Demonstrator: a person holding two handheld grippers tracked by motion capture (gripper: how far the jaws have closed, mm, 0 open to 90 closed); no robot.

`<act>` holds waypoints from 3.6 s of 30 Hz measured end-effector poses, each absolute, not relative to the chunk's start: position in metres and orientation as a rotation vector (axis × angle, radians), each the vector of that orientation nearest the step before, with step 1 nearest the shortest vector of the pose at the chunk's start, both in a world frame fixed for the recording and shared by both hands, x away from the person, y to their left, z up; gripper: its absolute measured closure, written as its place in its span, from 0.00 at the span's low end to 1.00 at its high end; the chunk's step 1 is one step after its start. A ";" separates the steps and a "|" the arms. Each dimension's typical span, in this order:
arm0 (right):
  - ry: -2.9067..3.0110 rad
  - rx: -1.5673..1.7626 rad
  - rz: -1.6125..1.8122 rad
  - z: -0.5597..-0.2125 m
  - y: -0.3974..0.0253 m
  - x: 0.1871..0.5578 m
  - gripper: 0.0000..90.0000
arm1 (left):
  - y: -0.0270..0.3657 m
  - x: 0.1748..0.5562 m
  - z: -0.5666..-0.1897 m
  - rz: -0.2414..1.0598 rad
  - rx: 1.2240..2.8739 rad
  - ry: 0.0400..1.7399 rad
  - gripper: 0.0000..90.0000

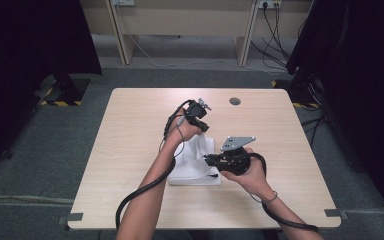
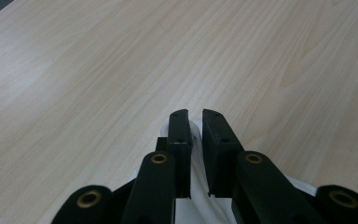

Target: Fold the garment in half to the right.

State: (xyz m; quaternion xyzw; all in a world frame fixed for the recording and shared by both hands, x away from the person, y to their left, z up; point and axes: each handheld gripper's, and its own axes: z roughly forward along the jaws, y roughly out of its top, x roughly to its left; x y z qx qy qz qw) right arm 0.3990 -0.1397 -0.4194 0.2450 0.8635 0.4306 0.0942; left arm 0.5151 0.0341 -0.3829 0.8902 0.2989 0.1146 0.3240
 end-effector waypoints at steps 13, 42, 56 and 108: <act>2.561 0.740 1.272 -0.423 -0.144 0.399 0.86 | 0.031 0.515 -0.384 0.300 2.336 0.779 0.89; 2.571 0.762 1.257 -0.430 -0.152 0.398 0.82 | 0.026 0.516 -0.386 0.310 2.324 0.780 0.83; 2.576 0.784 1.250 -0.434 -0.156 0.398 0.79 | 0.027 0.515 -0.383 0.345 2.299 0.776 0.70; 2.621 0.931 1.115 -0.442 -0.141 0.422 0.97 | 0.149 0.463 -0.402 0.597 2.132 0.905 0.40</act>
